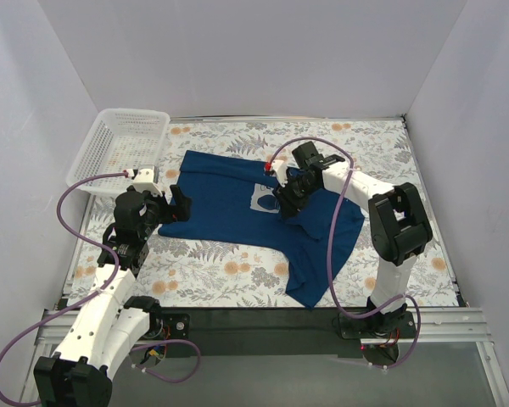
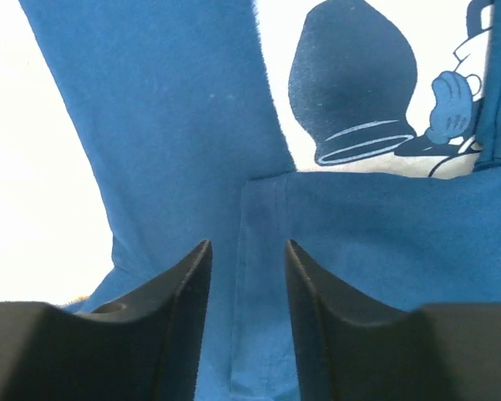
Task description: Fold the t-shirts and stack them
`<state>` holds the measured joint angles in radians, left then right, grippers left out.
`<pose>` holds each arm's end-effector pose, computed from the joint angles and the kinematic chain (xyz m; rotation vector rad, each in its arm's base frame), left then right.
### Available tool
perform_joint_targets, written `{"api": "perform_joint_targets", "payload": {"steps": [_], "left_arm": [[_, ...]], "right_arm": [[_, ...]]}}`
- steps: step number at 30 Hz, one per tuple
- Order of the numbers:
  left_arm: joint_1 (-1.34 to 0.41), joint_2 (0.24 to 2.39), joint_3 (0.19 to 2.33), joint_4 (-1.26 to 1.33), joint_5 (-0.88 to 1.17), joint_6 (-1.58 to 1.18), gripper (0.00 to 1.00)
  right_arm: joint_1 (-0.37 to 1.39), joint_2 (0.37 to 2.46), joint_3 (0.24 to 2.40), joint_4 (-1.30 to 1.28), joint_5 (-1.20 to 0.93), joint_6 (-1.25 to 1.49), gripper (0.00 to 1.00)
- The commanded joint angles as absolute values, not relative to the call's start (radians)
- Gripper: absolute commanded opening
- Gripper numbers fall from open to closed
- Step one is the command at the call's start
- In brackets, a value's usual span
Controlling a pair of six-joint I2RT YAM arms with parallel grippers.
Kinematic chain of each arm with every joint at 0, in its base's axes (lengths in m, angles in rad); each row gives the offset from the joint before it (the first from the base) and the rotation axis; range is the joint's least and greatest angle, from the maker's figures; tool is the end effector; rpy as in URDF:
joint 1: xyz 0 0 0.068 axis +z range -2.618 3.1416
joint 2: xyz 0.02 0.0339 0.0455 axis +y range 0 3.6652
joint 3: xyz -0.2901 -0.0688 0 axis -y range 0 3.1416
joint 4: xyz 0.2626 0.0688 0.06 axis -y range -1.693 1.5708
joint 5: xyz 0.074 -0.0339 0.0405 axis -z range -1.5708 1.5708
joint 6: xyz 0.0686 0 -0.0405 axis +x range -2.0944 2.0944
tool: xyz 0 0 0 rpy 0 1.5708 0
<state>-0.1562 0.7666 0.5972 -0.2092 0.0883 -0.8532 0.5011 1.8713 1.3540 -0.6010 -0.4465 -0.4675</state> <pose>0.2087 -0.0390 0.2770 -0.6338 1.9221 -0.7419 0.3569 0.2293 0.1907 -1.3488 2.2680 0.6084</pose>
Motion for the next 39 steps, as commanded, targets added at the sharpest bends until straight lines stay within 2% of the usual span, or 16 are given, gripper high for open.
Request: {"api": "perform_joint_targets", "payload": {"steps": [1,4,7,9,12,14,20,27,39], "left_arm": [[-0.153,0.753,0.591,-0.199,0.094,-0.853,0.81],[-0.153,0.753,0.594,-0.199,0.095,-0.853,0.81],[-0.153,0.75,0.592,-0.199,0.092,-0.853,0.81],[-0.153,0.747,0.594,-0.199,0.094,-0.853,0.81],[-0.153,0.746,0.592,-0.193,0.101,-0.853,0.81],[-0.153,0.753,0.594,-0.19,0.11,-0.853,0.81],[-0.153,0.762,0.594,-0.19,0.117,-0.851,0.81],[-0.153,0.765,0.594,-0.187,0.13,-0.851,0.81],[-0.153,0.773,0.594,-0.187,0.133,-0.85,0.81]], "right_arm": [[0.508,1.842,1.393,-0.63,-0.462,-0.491,0.42],[0.476,1.784,1.39,-0.627,-0.462,-0.482,0.42],[0.405,1.744,1.347,-0.609,-0.463,-0.444,0.37],[0.315,1.706,1.266,-0.554,-0.439,-0.387,0.32],[0.132,1.671,1.218,-0.424,-0.399,-0.252,0.3],[0.028,1.675,1.23,-0.381,-0.4,-0.226,0.3],[-0.127,1.807,1.345,-0.357,-0.463,-0.129,0.33],[-0.192,1.942,1.419,-0.357,-0.558,-0.064,0.35],[-0.19,2.02,1.454,-0.342,-0.6,-0.026,0.33]]}}
